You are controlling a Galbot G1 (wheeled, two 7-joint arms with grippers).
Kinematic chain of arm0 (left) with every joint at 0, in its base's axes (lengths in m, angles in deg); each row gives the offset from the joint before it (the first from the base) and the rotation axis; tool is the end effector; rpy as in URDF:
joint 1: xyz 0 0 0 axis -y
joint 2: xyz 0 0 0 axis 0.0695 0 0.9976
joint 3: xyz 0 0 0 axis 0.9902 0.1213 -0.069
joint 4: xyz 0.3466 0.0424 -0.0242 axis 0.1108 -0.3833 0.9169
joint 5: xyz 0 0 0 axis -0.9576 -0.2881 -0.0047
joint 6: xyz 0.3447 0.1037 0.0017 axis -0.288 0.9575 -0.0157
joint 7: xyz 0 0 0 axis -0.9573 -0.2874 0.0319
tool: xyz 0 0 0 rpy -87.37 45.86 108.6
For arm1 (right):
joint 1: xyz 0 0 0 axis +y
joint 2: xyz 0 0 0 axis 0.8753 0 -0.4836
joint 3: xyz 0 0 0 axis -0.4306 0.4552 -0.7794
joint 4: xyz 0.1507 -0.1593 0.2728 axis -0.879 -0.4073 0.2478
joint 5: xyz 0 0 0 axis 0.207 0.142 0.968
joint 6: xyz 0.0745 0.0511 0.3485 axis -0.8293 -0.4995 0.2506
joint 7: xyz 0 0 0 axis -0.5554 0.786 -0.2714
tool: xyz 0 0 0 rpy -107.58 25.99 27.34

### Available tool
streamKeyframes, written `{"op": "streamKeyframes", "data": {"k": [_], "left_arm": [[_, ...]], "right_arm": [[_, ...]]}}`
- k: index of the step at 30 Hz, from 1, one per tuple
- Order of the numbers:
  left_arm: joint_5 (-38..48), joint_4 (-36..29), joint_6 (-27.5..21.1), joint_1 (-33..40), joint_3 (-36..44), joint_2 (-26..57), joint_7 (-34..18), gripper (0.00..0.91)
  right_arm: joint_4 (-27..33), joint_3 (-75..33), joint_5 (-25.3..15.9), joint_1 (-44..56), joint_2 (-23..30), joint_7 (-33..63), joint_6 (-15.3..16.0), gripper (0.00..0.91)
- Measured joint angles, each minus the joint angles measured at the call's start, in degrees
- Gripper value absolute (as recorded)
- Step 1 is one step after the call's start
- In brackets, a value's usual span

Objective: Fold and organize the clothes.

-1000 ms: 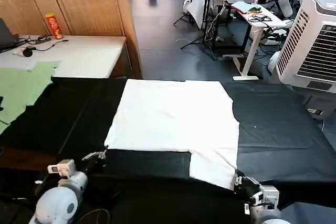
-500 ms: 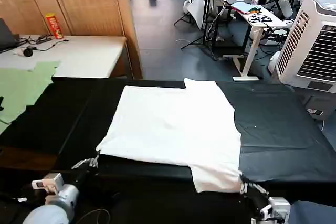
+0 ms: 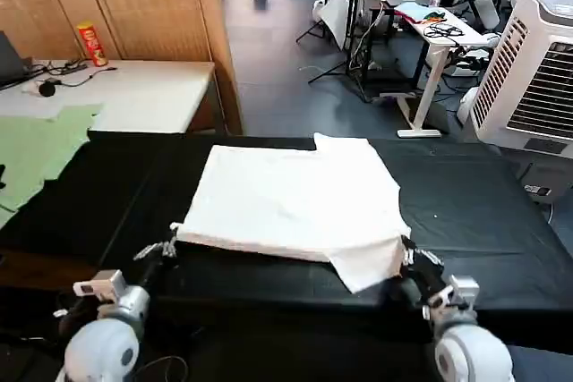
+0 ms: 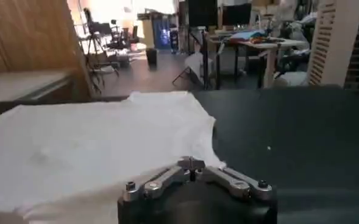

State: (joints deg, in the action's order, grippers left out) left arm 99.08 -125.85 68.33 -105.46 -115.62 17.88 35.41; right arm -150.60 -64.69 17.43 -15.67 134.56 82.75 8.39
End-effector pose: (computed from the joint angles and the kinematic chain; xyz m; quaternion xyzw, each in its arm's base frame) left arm 0.2496 0.0976 -0.2700 -0.0022 -0.9886 0.0565 0.1392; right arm 0.2789 -0.0787 -0.2732 0.0146 -0.9895 -0.0295 0.1406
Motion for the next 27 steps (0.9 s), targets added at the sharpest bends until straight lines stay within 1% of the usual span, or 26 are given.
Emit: {"op": "streamKeyframes", "data": {"k": [6, 8, 11, 13, 15, 16, 18, 20, 21, 22, 25, 27], "left_arm": [[-4.81, 5.64, 2.44, 5.32, 2.61, 1.54, 1.69, 0.0], [-5.2, 7.28, 2.47, 7.21, 3.56, 1.57, 1.69, 0.0], [-5.41, 9.38, 2.41, 9.47, 4.78, 1.17, 1.56, 0.0], [-5.72, 10.41, 2.33, 10.64, 5.43, 0.8, 1.49, 0.0], [-5.9, 11.46, 2.29, 11.48, 5.7, 0.51, 1.39, 0.0], [-6.02, 11.87, 2.29, 11.81, 5.79, 0.42, 1.39, 0.0], [-6.28, 12.79, 2.37, 12.5, 5.85, 0.25, 1.38, 0.0], [-6.51, 13.65, 2.44, 13.13, 5.95, 0.1, 1.37, 0.0], [-6.52, 14.12, 2.34, 13.46, 5.99, -0.02, 1.33, 0.488], [-6.6, 14.52, 2.21, 13.76, 6.04, -0.14, 1.33, 0.878], [-6.93, 15.38, 2.0, 14.4, 6.15, -0.32, 1.34, 0.878], [-6.93, 15.57, 1.92, 14.58, 6.14, -0.19, 1.35, 0.878]], "right_arm": [[6.67, 2.82, -0.5, -6.77, -0.57, 0.01, -0.11, 0.039], [8.6, 3.69, -0.73, -8.81, -0.44, -0.12, -0.22, 0.039], [11.45, 4.7, -2.41, -11.51, -0.37, -1.07, -1.24, 0.039], [13.43, 5.32, -2.63, -13.27, -0.38, -1.4, -1.61, 0.049], [15.31, 5.8, -2.73, -14.98, -0.3, -1.91, -1.81, 0.039], [16.14, 6.05, -2.74, -15.73, -0.17, -2.21, -1.81, 0.049], [17.6, 6.5, -2.7, -17.09, 0.12, -2.85, -1.47, 0.039], [18.06, 6.58, -1.97, -17.56, 0.26, -2.98, -0.21, 0.059], [18.13, 6.5, -1.26, -17.59, 0.25, -2.96, 0.63, 0.878], [18.09, 6.37, -0.31, -17.54, 0.15, -2.98, 1.46, 0.878], [16.61, 5.61, 1.61, -16.63, -0.59, -3.0, 3.47, 0.878], [14.61, 5.02, 2.2, -15.25, -1.24, -3.08, 4.95, 0.878]]}}
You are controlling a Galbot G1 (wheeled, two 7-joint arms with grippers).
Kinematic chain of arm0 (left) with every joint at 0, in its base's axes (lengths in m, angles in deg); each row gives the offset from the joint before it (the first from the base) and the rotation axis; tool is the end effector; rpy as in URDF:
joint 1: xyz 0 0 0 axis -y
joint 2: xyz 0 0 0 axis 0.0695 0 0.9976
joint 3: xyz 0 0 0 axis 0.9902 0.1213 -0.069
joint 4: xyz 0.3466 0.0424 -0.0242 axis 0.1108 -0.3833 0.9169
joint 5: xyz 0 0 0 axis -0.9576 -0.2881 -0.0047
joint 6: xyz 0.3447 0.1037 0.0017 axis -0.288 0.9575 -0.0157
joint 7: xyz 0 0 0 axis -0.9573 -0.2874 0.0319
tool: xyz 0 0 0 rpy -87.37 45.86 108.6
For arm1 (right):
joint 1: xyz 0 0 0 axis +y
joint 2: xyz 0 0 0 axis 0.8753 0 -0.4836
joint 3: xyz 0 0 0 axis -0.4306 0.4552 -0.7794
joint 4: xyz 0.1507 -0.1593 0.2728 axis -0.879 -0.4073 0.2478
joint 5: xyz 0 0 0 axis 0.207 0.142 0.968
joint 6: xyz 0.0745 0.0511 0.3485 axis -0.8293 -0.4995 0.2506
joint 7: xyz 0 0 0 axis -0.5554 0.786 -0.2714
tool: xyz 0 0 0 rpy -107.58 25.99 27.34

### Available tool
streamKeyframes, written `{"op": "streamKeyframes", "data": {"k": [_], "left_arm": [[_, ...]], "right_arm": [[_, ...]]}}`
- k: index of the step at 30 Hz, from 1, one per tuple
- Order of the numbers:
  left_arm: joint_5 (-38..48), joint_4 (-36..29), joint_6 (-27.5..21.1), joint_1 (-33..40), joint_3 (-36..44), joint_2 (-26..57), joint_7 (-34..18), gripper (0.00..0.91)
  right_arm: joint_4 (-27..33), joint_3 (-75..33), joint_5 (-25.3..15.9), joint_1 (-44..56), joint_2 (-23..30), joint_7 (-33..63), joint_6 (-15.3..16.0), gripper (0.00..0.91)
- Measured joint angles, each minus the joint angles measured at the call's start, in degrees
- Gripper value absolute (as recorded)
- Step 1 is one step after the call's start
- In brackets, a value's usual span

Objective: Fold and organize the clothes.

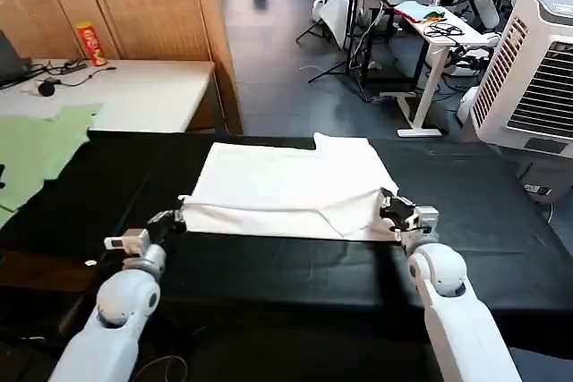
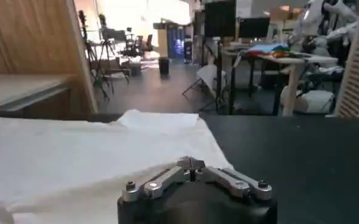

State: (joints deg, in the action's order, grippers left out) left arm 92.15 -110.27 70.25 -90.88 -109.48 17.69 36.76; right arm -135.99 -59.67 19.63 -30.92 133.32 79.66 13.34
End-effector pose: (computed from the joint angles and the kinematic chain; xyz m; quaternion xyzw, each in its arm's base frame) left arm 0.3301 0.1026 -0.3008 0.0079 -0.9911 0.0024 0.1326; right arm 0.3667 -0.0841 -0.2814 0.0475 -0.9808 -0.0366 0.1854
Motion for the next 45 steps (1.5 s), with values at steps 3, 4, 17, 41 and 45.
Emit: {"op": "streamKeyframes", "data": {"k": [3, 4, 17, 41, 45], "left_arm": [[0.0, 0.14, -0.08, 0.04, -0.13, 0.38, 0.04, 0.878], [0.01, 0.18, -0.08, 0.03, -0.22, 0.47, 0.03, 0.878], [3.06, -3.42, -2.05, -5.03, -1.84, 1.71, 2.71, 0.878], [6.81, -1.23, -2.85, -7.41, -2.59, 1.48, 3.57, 0.0], [5.38, -2.55, -2.93, -8.97, -2.56, 1.88, 3.28, 0.0]], "right_arm": [[-3.77, -1.09, 0.06, 3.13, -1.16, -0.66, 1.03, 0.878], [-5.11, -1.43, 0.06, 4.32, -1.52, -0.87, 1.16, 0.878], [-13.52, -4.92, -2.18, 16.91, -2.5, -2.28, -0.03, 0.78], [-12.56, -4.64, -2.57, 18.14, -0.96, -0.61, -0.23, 0.098], [-14.86, -5.24, -2.11, 19.48, -1.53, 0.87, 1.54, 0.098]]}}
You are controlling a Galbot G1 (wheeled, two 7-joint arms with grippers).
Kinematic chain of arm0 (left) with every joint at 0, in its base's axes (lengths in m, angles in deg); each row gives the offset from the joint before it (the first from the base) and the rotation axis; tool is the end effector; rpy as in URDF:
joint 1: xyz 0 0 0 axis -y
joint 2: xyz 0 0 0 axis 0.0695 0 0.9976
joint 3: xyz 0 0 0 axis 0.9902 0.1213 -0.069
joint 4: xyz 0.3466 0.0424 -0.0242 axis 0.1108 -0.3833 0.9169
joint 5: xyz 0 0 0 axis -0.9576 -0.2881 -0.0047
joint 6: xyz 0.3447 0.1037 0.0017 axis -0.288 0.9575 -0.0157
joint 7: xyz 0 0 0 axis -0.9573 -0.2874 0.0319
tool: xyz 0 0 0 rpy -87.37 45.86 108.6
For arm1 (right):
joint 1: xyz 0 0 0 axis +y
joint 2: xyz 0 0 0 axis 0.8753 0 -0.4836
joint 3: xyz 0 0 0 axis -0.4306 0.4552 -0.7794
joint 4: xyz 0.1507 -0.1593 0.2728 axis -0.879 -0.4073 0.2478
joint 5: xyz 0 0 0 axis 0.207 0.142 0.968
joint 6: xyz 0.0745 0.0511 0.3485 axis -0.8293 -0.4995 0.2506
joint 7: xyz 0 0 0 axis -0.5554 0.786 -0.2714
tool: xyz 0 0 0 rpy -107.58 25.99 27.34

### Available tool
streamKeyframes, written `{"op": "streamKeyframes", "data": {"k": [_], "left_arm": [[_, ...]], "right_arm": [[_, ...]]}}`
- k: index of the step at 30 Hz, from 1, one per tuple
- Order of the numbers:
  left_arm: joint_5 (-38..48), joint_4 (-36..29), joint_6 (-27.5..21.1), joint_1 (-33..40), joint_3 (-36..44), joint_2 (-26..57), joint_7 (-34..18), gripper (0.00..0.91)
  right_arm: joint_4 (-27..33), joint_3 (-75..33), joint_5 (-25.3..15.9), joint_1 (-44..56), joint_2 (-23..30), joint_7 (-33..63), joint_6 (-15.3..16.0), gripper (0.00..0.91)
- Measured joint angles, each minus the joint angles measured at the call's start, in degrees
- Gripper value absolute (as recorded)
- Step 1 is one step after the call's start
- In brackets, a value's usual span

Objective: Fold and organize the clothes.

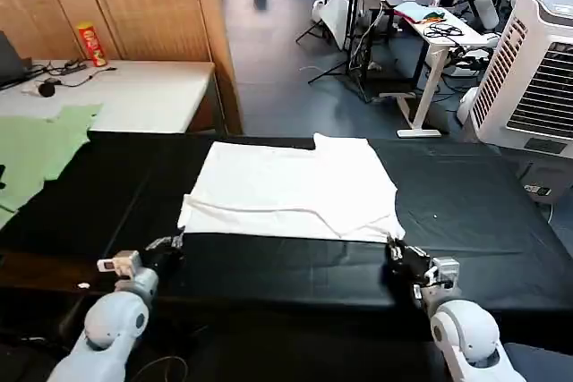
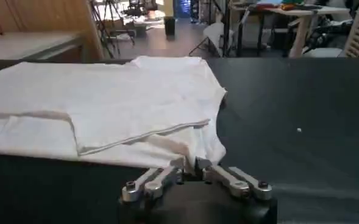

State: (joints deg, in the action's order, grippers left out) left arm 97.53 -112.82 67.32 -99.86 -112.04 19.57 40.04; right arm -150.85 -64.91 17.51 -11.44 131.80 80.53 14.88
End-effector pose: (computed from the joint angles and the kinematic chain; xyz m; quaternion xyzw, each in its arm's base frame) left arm 0.2826 0.1187 -0.3241 -0.0173 -0.9769 0.0350 0.2099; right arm 0.2592 -0.0890 -0.2873 0.0358 -0.9725 -0.0055 0.2300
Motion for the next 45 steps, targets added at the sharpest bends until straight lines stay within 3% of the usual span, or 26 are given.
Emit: {"op": "streamKeyframes", "data": {"k": [9, 17, 24, 25, 26, 27, 36, 41, 45], "left_arm": [[-0.79, -7.54, -1.73, -7.87, -1.63, 1.41, -3.6, 0.0], [-1.03, -16.74, -2.42, -17.23, -5.13, 3.66, -5.04, 0.0], [-0.51, -19.75, -1.87, -23.4, -8.76, 4.15, -4.74, 0.0], [-0.37, -20.03, -1.9, -24.04, -9.17, 4.14, -4.71, 0.049], [-0.28, -20.37, -2.09, -24.84, -9.75, 4.15, -4.72, 0.575], [-0.28, -20.71, -2.19, -25.51, -10.19, 4.16, -4.76, 0.878], [-1.42, -23.25, -3.89, -29.25, -12.76, 3.33, -5.59, 0.878], [-1.6, -25.18, -4.49, -28.84, -14.07, 2.39, -5.87, 0.878], [0.03, -26.22, -5.45, -27.0, -15.26, 2.64, -5.82, 0.878]], "right_arm": [[-7.87, -2.15, 1.8, 7.78, -1.99, 1.53, 4.01, 0.098], [-12.11, -5.25, 2.55, 15.53, -1.65, 1.66, 4.42, 0.098], [-14.44, -5.59, 2.13, 19.77, -0.18, 2.04, 4.81, 0.117], [-14.78, -5.68, 2.11, 20.21, -0.03, 2.21, 5.01, 0.254], [-15.25, -5.84, 2.04, 20.78, 0.16, 2.36, 5.17, 0.39], [-15.77, -5.92, 1.96, 21.33, 0.28, 2.37, 5.24, 0.878], [-21.33, -6.22, 0.43, 25.21, 1.61, 1.81, 5.35, 0.878], [-24.85, -7.4, 3.21, 24.35, 1.12, 1.69, 4.61, 0.878], [-24.1, -7.09, 3.65, 20.02, -0.26, 2.18, 3.12, 0.878]]}}
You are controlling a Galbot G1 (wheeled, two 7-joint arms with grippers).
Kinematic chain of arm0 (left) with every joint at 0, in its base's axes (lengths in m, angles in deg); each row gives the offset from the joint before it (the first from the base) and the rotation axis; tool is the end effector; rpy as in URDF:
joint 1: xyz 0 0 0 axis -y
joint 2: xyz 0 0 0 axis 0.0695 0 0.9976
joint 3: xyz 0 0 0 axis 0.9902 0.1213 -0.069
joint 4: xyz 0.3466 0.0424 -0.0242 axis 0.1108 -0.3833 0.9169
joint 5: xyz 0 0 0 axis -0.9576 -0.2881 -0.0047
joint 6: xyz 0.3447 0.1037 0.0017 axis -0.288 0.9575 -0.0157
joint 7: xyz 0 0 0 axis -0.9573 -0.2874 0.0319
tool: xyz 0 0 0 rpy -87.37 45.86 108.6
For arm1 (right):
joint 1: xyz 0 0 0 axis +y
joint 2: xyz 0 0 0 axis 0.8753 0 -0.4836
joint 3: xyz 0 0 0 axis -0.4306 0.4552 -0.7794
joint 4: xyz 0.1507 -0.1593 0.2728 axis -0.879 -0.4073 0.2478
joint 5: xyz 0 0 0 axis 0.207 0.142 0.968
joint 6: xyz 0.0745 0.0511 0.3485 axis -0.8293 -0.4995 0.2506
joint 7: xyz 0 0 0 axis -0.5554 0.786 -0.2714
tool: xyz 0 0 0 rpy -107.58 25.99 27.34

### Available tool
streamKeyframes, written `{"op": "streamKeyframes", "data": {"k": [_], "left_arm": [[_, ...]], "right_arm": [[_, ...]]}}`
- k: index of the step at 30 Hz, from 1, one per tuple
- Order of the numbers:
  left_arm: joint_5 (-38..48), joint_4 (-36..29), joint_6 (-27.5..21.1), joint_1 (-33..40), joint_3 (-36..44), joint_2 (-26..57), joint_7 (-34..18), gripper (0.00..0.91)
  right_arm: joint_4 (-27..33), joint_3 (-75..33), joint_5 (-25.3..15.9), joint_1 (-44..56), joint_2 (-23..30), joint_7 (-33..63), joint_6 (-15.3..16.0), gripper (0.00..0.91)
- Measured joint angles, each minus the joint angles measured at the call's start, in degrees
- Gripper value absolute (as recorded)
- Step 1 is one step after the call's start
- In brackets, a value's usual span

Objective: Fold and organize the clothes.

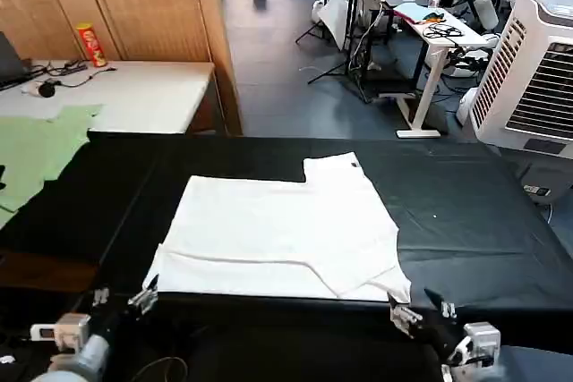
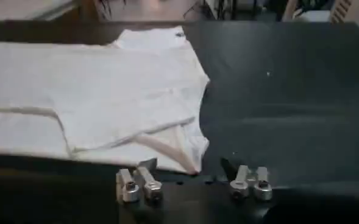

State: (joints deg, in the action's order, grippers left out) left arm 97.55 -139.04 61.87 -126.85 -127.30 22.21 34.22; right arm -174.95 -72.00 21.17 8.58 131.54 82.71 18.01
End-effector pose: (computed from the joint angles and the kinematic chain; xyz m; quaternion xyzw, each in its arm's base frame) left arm 0.1571 0.1236 -0.2358 0.0269 -0.9725 -0.0324 0.2291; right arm 0.1530 -0.0702 -0.2053 0.0526 -0.9744 -0.0092 0.2185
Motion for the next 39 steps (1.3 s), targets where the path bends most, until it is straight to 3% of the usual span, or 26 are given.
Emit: {"op": "streamKeyframes", "data": {"k": [4, 7, 22, 30, 39], "left_arm": [[2.86, 1.47, -3.78, 6.43, 1.15, -0.06, -1.25, 0.878], [3.83, 5.7, -5.15, 15.11, 3.48, -0.18, -0.68, 0.878], [9.05, 37.96, -10.02, 54.76, 20.87, 1.32, 5.28, 0.878], [7.83, 50.41, -12.26, 63.95, 27.08, 0.1, 5.78, 0.878], [8.38, 55.27, -12.69, 66.13, 28.21, -0.09, 7.18, 0.878]], "right_arm": [[6.51, 2.5, 0.1, -10.65, -2.13, 1.82, -0.5, 0.878], [12.63, 5.29, 0.09, -19.66, -2.97, 2.3, -0.42, 0.878], [53.67, 22.04, 0.05, -59.01, -0.17, 3.07, -1.42, 0.878], [68.7, 26.58, 1.31, -68.61, 2.65, -0.09, -0.07, 0.878], [75.29, 28.62, 0.63, -72.11, 3.99, -1.42, 0.66, 0.878]]}}
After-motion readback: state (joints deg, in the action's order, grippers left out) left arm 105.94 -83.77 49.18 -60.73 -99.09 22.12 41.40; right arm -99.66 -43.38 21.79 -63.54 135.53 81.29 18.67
